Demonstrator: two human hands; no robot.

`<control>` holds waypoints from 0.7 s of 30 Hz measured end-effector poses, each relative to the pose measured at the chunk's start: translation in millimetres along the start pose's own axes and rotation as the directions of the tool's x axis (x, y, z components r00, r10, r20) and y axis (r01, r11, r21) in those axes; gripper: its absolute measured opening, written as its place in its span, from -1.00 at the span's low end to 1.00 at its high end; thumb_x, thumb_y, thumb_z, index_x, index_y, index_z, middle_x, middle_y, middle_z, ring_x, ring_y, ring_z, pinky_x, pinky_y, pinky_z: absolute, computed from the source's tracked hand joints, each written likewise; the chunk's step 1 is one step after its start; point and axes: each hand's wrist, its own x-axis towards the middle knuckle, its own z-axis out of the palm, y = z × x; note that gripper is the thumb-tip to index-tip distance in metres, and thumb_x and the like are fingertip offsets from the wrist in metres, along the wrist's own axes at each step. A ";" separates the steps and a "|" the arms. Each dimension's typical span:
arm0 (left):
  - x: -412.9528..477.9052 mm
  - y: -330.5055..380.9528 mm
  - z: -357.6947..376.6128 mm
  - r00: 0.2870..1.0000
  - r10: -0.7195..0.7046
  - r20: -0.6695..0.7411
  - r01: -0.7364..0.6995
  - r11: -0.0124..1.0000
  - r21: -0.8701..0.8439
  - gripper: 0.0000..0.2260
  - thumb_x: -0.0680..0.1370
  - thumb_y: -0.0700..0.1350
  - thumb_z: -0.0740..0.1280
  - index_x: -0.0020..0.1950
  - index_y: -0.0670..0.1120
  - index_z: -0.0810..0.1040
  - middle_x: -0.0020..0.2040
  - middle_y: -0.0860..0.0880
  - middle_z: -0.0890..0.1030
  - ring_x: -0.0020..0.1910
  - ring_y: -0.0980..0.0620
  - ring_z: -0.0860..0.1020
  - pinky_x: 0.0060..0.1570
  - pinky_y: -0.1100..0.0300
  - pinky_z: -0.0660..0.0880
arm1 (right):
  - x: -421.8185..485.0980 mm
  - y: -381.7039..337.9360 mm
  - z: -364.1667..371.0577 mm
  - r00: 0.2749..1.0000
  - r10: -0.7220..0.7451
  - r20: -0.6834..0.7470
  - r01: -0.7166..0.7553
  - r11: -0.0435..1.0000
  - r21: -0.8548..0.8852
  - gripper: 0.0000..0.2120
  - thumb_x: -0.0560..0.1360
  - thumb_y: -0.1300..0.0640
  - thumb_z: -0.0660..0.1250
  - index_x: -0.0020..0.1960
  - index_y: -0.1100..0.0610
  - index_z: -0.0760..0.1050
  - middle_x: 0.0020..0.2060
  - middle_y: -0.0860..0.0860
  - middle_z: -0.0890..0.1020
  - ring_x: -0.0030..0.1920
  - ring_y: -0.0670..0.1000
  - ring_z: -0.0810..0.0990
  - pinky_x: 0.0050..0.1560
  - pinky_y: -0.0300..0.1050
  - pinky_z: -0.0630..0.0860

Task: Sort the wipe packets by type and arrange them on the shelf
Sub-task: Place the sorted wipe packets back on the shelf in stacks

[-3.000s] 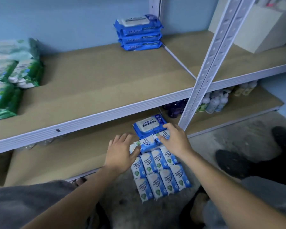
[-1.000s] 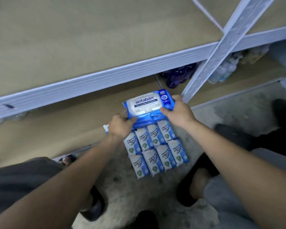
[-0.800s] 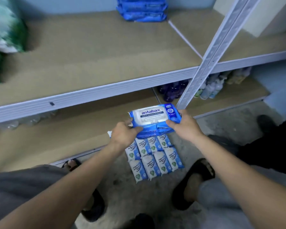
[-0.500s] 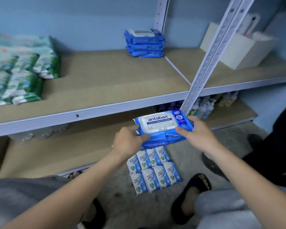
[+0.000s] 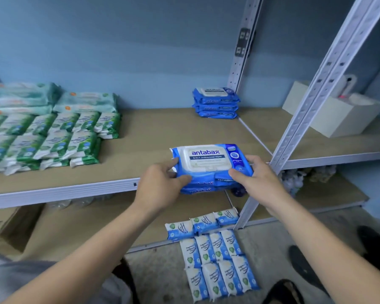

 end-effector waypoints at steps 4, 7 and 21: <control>27.6 -8.2 -20.3 0.998 -0.015 -0.057 0.015 1.000 0.007 -0.46 0.51 0.01 0.44 0.49 0.06 0.44 0.11 0.04 0.70 -0.03 0.09 0.67 0.00 0.17 0.54 | 19.6 -21.9 25.6 0.998 -0.053 0.028 0.054 0.999 -0.003 -0.60 0.50 -0.03 0.45 0.26 -0.13 0.37 0.05 -0.19 0.62 0.03 -0.11 0.60 -0.04 -0.09 0.52; 43.6 -14.1 -34.5 0.995 -0.007 -0.097 0.006 1.000 -0.007 -0.50 0.56 -0.08 0.40 0.50 0.05 0.42 0.10 0.05 0.71 -0.16 0.08 0.63 -0.08 0.16 0.54 | 34.0 -30.1 43.6 0.995 -0.081 0.063 0.079 0.996 0.032 -0.55 0.50 -0.02 0.46 0.32 -0.09 0.37 0.09 -0.17 0.62 0.06 -0.10 0.61 0.00 -0.11 0.54; 55.8 -43.1 -61.4 0.817 0.570 -0.083 -0.445 0.717 0.536 -0.79 0.42 -0.10 0.58 0.04 -0.06 0.74 0.02 0.02 0.70 -0.20 0.07 0.59 -0.22 0.39 0.42 | 52.3 -1.1 38.1 0.878 -0.478 0.040 0.445 0.781 -0.438 -0.79 0.48 0.03 0.49 0.09 0.01 0.60 0.00 -0.10 0.59 -0.05 -0.05 0.55 -0.18 -0.15 0.43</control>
